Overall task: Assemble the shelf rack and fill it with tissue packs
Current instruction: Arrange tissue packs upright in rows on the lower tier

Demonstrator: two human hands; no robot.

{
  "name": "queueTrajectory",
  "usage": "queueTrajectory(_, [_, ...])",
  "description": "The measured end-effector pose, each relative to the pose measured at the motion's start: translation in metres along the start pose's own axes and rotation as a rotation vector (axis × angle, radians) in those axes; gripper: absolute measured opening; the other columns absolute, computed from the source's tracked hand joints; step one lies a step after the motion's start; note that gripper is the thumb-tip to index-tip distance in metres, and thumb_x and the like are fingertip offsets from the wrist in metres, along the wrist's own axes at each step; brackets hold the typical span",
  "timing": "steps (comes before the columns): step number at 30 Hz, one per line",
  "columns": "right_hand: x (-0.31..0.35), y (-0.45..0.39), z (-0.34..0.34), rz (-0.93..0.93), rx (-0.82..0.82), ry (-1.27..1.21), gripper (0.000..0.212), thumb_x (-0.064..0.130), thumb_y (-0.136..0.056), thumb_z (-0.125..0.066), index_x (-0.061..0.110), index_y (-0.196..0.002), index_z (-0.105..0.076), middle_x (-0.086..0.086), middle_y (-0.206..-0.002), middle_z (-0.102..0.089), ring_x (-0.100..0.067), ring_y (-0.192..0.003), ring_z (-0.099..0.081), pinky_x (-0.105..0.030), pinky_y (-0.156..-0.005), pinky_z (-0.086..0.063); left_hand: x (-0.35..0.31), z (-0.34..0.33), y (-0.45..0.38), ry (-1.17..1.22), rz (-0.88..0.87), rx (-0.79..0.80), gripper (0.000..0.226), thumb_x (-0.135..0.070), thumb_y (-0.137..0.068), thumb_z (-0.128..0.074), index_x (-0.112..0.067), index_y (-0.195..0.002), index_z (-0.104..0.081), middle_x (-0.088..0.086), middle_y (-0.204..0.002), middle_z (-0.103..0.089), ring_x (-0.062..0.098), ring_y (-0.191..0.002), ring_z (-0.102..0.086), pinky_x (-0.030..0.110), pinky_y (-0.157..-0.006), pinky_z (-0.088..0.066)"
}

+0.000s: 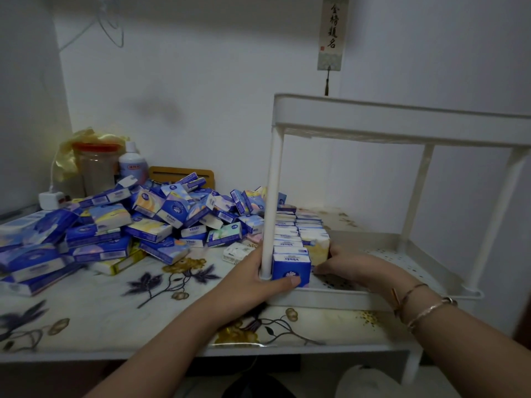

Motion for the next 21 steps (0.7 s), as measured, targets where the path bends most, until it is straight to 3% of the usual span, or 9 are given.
queueTrajectory(2, [-0.004, 0.003, 0.011, -0.044, -0.083, 0.025, 0.048, 0.021, -0.083, -0.068, 0.021, -0.125, -0.045, -0.002, -0.119, -0.060, -0.012, -0.097, -0.060, -0.028, -0.084, -0.052, -0.001, 0.000, 0.000, -0.012, 0.001, 0.004, 0.043, -0.028, -0.081, -0.073, -0.052, -0.105, -0.046, -0.045, -0.099, -0.060, -0.019, -0.100, -0.056, 0.002, -0.079, -0.045])
queueTrajectory(5, [0.016, 0.029, 0.030, 0.020, -0.278, 0.060, 0.060, 0.017, -0.088, -0.061, 0.014, -0.140, -0.031, -0.006, -0.127, -0.054, -0.021, -0.107, -0.058, -0.030, -0.090, -0.049, -0.005, 0.002, 0.004, -0.025, 0.000, -0.004, 0.046, -0.045, -0.079, -0.068, -0.052, -0.117, -0.043, -0.042, -0.109, -0.058, -0.019, -0.104, -0.054, 0.006, -0.087, -0.045])
queueTrajectory(8, [0.065, 0.088, 0.048, 0.366, -0.609, -0.044, 0.035, 0.004, -0.090, -0.052, 0.018, -0.121, -0.047, 0.009, -0.113, -0.056, -0.011, -0.097, -0.056, -0.021, -0.076, -0.044, -0.012, 0.010, 0.009, -0.029, 0.017, -0.085, 0.076, -0.067, -0.076, -0.044, -0.043, -0.145, -0.024, -0.031, -0.137, -0.037, -0.013, -0.115, -0.043, 0.021, -0.098, -0.039])
queueTrajectory(10, [0.096, 0.123, 0.043, 0.572, -0.728, -0.046, 0.027, 0.001, -0.087, -0.050, 0.022, -0.103, -0.055, 0.013, -0.100, -0.059, -0.004, -0.096, -0.053, -0.015, -0.078, -0.041, -0.015, 0.026, 0.016, -0.061, 0.005, -0.206, 0.073, -0.066, -0.080, -0.033, -0.041, -0.147, -0.023, -0.027, -0.137, -0.031, -0.006, -0.122, -0.032, 0.026, -0.101, -0.031])
queueTrajectory(12, [0.121, 0.138, 0.025, 0.709, -0.723, -0.017, 0.026, 0.000, -0.083, -0.049, 0.022, -0.092, -0.057, 0.012, -0.092, -0.059, -0.003, -0.093, -0.052, -0.011, -0.076, -0.038, -0.016, 0.046, 0.024, -0.142, -0.054, -0.317, 0.061, -0.064, -0.085, -0.035, -0.042, -0.142, -0.034, -0.024, -0.141, -0.037, -0.004, -0.126, -0.034, 0.026, -0.101, -0.033])
queueTrajectory(15, [0.161, 0.148, -0.013, 0.876, -0.623, -0.016, 0.022, 0.003, -0.078, -0.046, 0.018, -0.088, -0.058, 0.010, -0.088, -0.058, -0.008, -0.092, -0.052, -0.013, -0.076, -0.037, -0.006, 0.088, 0.035, -0.234, -0.120, -0.472, 0.037, -0.054, -0.092, -0.045, -0.044, -0.127, -0.049, -0.023, -0.131, -0.049, 0.001, -0.122, -0.046, 0.038, -0.101, -0.045])
queueTrajectory(21, [0.212, 0.092, -0.094, 0.904, -0.471, -0.041, 0.025, 0.007, -0.077, -0.042, 0.021, -0.094, -0.053, 0.008, -0.098, -0.054, -0.008, -0.101, -0.049, -0.014, -0.083, -0.038, 0.000, 0.177, 0.068, -0.494, -0.190, -0.827, 0.018, -0.023, -0.096, -0.051, -0.027, -0.112, -0.058, -0.012, -0.113, -0.055, 0.005, -0.111, -0.047, 0.033, -0.096, -0.043])
Point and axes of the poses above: each hand's wrist, its own y-axis away from the middle knuckle, its own z-axis out of the back of the hand, x = y × z, the point moved 9 cm from there along -y, towards the middle knuckle
